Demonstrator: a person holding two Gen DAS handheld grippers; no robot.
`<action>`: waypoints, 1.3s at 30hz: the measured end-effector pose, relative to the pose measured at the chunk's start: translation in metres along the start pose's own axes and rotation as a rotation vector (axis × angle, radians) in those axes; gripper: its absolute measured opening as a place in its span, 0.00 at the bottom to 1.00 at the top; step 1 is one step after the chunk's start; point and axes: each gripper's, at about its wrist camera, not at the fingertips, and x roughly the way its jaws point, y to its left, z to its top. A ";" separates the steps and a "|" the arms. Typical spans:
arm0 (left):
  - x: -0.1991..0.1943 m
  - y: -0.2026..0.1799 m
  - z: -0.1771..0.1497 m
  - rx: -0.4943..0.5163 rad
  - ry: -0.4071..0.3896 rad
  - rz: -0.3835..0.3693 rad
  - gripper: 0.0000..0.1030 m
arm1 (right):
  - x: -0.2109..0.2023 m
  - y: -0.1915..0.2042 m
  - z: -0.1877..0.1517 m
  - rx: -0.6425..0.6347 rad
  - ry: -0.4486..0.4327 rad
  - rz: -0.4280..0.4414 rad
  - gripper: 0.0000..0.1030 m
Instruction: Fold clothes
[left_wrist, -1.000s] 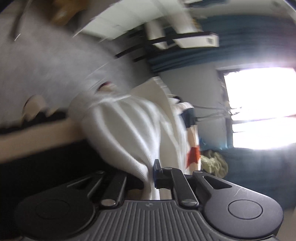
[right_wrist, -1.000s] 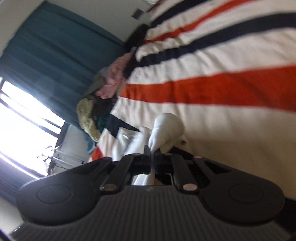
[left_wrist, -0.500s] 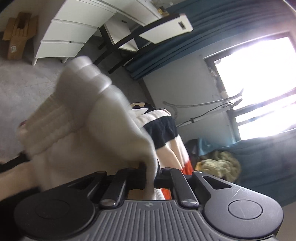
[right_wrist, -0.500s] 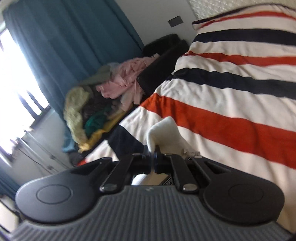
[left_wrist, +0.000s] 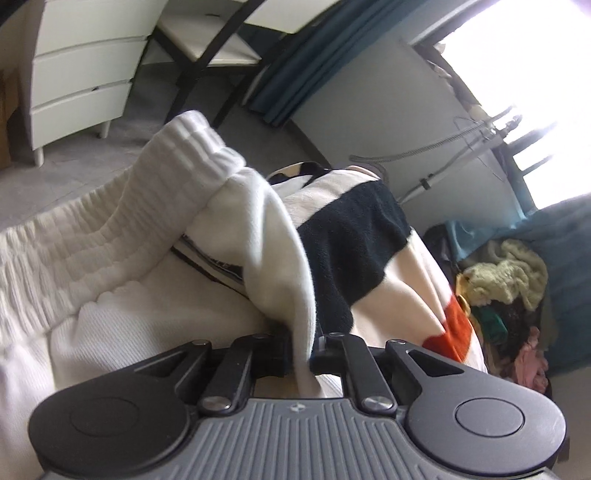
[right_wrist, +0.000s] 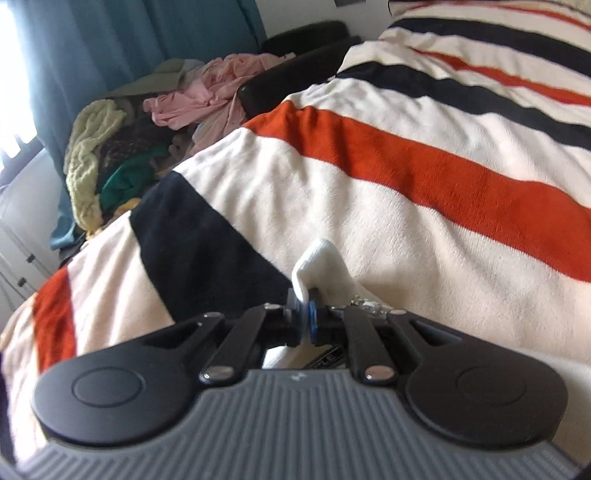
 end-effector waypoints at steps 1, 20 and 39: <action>-0.012 0.005 -0.005 0.031 0.001 -0.020 0.16 | -0.006 -0.003 0.002 0.017 0.009 0.021 0.09; -0.239 0.142 -0.135 -0.226 -0.033 -0.179 0.52 | -0.169 -0.141 -0.099 0.625 0.076 0.408 0.75; -0.150 0.167 -0.122 -0.450 -0.197 -0.246 0.36 | -0.073 -0.113 -0.113 0.587 0.088 0.483 0.29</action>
